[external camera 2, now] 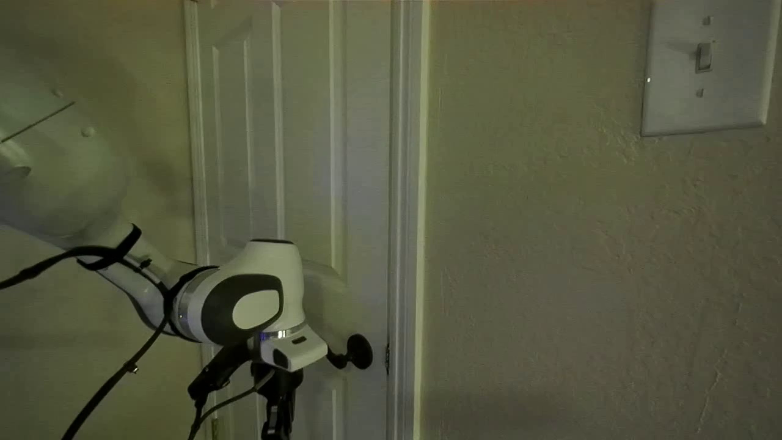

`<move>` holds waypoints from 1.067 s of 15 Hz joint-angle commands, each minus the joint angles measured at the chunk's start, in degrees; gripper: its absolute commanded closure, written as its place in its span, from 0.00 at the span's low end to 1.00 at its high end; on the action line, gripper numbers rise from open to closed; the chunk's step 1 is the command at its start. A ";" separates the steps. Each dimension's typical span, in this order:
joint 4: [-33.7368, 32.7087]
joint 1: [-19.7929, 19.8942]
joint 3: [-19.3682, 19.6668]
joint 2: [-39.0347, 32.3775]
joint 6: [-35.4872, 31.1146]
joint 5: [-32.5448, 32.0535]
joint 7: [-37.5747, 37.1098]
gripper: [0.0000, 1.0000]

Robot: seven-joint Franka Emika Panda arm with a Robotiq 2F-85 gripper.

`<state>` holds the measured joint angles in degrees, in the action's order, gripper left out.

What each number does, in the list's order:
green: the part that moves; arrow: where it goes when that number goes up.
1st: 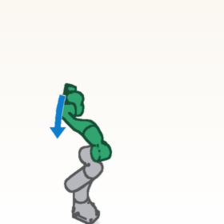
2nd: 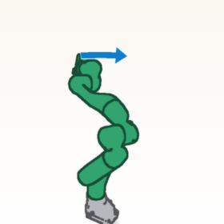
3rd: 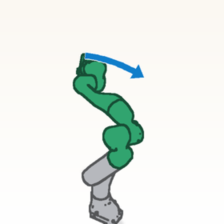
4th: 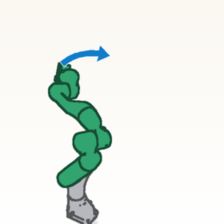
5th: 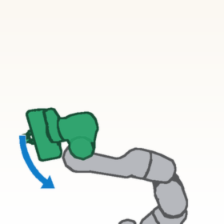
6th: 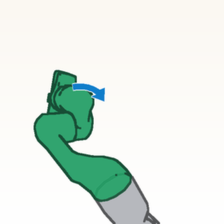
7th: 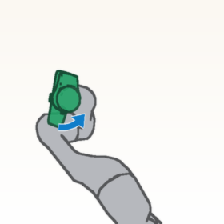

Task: Open the door

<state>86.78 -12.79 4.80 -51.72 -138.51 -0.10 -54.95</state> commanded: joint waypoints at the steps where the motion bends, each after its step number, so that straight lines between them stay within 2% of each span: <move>1: 7.95 -1.65 0.94 6.23 -3.58 -1.00 0.40 0.87; 2: 8.77 -1.98 1.00 7.44 -4.90 -1.08 0.32 0.67; 3: 9.17 -2.25 1.10 8.34 -5.96 -1.09 0.22 0.64; 6: 8.92 -2.73 1.31 11.71 -6.72 -0.51 -1.10 0.46; 11: 6.89 -1.85 1.45 15.73 -5.07 0.43 -4.04 0.13; 13: 5.45 -1.01 0.95 15.59 -4.99 1.49 -5.15 0.02; 16: 2.18 0.03 -0.04 13.21 -4.56 3.61 -5.57 0.00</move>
<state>90.28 -13.78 5.73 -37.84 -143.54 1.68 -58.69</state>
